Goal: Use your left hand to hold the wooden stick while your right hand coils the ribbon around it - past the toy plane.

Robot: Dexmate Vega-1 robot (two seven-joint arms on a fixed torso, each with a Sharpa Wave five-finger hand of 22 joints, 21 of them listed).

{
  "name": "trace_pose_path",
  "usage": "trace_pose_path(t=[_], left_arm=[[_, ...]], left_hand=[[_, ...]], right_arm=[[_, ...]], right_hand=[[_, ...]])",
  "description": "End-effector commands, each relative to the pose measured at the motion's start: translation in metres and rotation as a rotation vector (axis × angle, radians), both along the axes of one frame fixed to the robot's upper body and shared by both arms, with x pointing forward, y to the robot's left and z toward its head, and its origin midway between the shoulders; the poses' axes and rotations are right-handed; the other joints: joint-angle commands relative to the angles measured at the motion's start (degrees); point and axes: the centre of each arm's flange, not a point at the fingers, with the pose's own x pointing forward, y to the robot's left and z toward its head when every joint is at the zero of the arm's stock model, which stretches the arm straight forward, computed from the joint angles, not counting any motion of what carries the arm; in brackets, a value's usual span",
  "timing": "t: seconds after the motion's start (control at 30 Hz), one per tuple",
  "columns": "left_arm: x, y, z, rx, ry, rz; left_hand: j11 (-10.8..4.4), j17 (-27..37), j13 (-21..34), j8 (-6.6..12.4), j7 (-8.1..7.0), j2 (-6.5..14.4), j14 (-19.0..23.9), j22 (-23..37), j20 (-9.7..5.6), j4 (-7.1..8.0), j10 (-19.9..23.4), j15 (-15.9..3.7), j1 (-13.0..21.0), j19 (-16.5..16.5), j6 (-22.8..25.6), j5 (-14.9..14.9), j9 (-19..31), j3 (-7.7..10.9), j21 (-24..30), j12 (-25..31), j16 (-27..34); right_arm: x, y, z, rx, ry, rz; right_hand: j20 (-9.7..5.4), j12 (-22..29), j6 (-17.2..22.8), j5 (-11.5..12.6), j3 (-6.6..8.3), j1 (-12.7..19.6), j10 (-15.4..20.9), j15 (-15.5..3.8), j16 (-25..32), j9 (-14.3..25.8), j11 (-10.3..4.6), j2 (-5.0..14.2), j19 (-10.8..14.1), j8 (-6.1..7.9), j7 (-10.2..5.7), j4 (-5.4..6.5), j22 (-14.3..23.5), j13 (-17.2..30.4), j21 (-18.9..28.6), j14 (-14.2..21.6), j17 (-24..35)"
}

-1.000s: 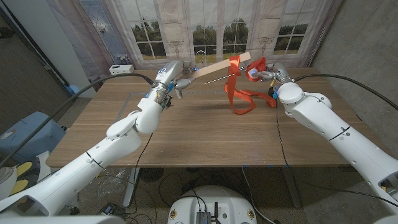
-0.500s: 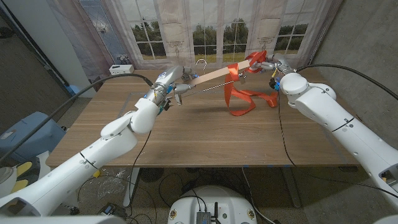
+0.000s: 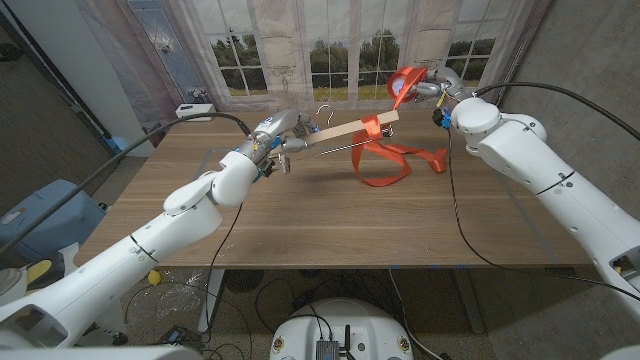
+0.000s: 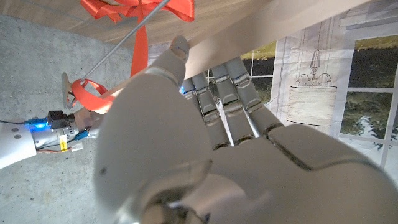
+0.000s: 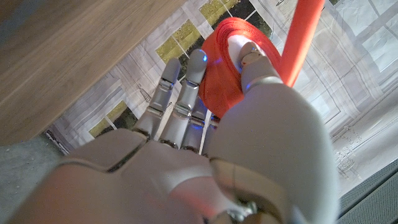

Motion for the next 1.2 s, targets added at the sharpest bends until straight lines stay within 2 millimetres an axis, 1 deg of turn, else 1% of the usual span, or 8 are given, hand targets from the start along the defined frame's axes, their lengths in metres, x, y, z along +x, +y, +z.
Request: trace_pose_path(t=[0.03, 0.37, 0.5, 0.57, 0.7, 0.8, 1.0, 1.2], left_arm=[[0.011, -0.011, 0.009, 0.1, 0.042, 0.071], [0.019, -0.023, 0.018, 0.19, 0.038, 0.127], [0.024, -0.026, 0.021, 0.208, 0.05, 0.128], [0.026, -0.027, 0.021, 0.215, 0.054, 0.132], [0.029, -0.029, 0.023, 0.229, 0.065, 0.141], [0.032, -0.03, 0.023, 0.239, 0.071, 0.15], [0.037, -0.03, 0.024, 0.251, 0.07, 0.17], [0.044, -0.03, 0.027, 0.253, 0.055, 0.188]], left_hand=[[-1.28, 0.2, 0.4, 0.02, -0.52, 1.3, 6.7, 0.2, -4.04, 1.14, 1.7, -12.86, 0.8, -0.2, 1.3, 1.6, 5.0, 4.95, 0.6, -0.3, 0.1], [-1.31, 0.4, 0.5, -0.21, -0.57, 1.2, 6.7, 0.2, -4.0, 1.11, 1.8, -12.87, 0.8, -0.4, 1.2, 1.6, 5.3, 5.08, 0.8, -0.5, -0.1], [-1.21, 0.5, 0.6, -0.29, -0.54, 1.3, 6.7, 0.2, -4.0, 1.13, 1.8, -12.81, 0.8, -0.5, 1.3, 1.6, 5.3, 5.13, 0.8, -0.6, -0.1], [-1.48, 0.5, 0.5, -0.32, -0.54, 1.3, 6.7, 0.2, -4.0, 1.16, 1.9, -12.79, 0.8, -0.5, 1.4, 1.6, 5.3, 5.16, 0.9, -0.7, -0.1], [-1.32, 0.6, 0.7, -0.44, -0.51, 1.3, 6.7, 0.2, -3.99, 1.17, 1.8, -12.79, 0.7, -0.6, 1.4, 1.6, 5.3, 5.21, 0.9, -0.7, -0.1], [-1.24, 0.6, 0.8, -0.51, -0.56, 1.2, 6.7, 0.2, -4.0, 1.14, 1.7, -12.78, 0.7, -0.7, 1.4, 1.6, 5.4, 5.24, 1.0, -0.8, -0.2], [-1.17, 0.7, 0.8, -0.65, -0.5, 1.2, 6.7, 0.2, -4.01, 1.13, 1.9, -12.8, 0.7, -0.8, 1.4, 1.6, 5.4, 5.31, 1.1, -1.0, -0.3], [-1.36, 0.8, 0.9, -0.8, -0.59, 1.1, 6.7, 0.2, -4.01, 1.11, 1.9, -12.88, 0.7, -0.9, 1.4, 1.6, 5.5, 5.39, 1.2, -1.1, -0.4]], right_arm=[[-0.005, 0.012, 0.023, -0.044, -0.018, 0.029], [-0.007, 0.023, 0.034, -0.07, -0.034, 0.054], [-0.009, 0.03, 0.04, -0.089, -0.048, 0.06], [-0.009, 0.034, 0.043, -0.101, -0.055, 0.066], [-0.011, 0.04, 0.048, -0.116, -0.072, 0.078], [-0.013, 0.044, 0.051, -0.122, -0.084, 0.086], [-0.022, 0.05, 0.057, -0.146, -0.121, 0.101], [-0.04, 0.056, 0.06, -0.161, -0.169, 0.108]], right_hand=[[-0.12, 17.0, 13.1, 0.1, 2.37, 0.0, 14.9, -0.52, 0.0, 2.2, -0.47, 2.72, -0.1, 0.33, 4.53, 1.67, 0.1, 10.2, 0.5, -0.5, 0.1], [-0.14, 17.0, 13.2, 0.0, 2.43, 0.0, 15.0, -0.6, 0.1, 2.3, -0.47, 2.74, 0.0, 0.28, 4.67, 1.63, 0.0, 10.1, 0.9, -0.5, 0.1], [-0.12, 17.1, 13.2, 0.0, 2.47, 0.0, 15.0, -0.54, 0.1, 2.4, -0.49, 2.69, -0.1, 0.27, 4.7, 1.57, 0.0, 10.2, 1.0, -0.3, 0.0], [-0.12, 17.1, 13.2, -0.1, 2.49, 0.0, 14.9, -0.68, 0.1, 2.4, -0.48, 2.71, -0.2, 0.25, 4.68, 1.6, 0.0, 10.2, 1.1, -0.3, 0.1], [-0.14, 17.2, 13.3, -0.1, 2.47, -0.1, 14.8, -0.46, 0.1, 2.5, -0.52, 2.75, -0.2, 0.26, 4.68, 1.61, 0.0, 10.4, 1.2, -0.4, 0.0], [-0.16, 17.1, 13.3, -0.1, 2.48, -0.1, 14.9, -0.71, 0.1, 2.5, -0.5, 2.77, -0.2, 0.24, 4.65, 1.65, 0.0, 10.2, 1.4, -0.3, 0.0], [-0.14, 17.1, 13.3, -0.1, 2.65, -0.2, 15.0, -0.78, -0.1, 2.5, -0.51, 2.62, -0.3, 0.15, 4.67, 1.59, 0.0, 10.1, 1.6, -0.2, 0.0], [-0.12, 17.2, 13.3, -0.1, 2.72, -0.2, 15.0, -0.62, -0.1, 2.5, -0.55, 2.57, -0.3, 0.11, 4.66, 1.6, 0.0, 10.2, 1.8, -0.2, 0.0]])
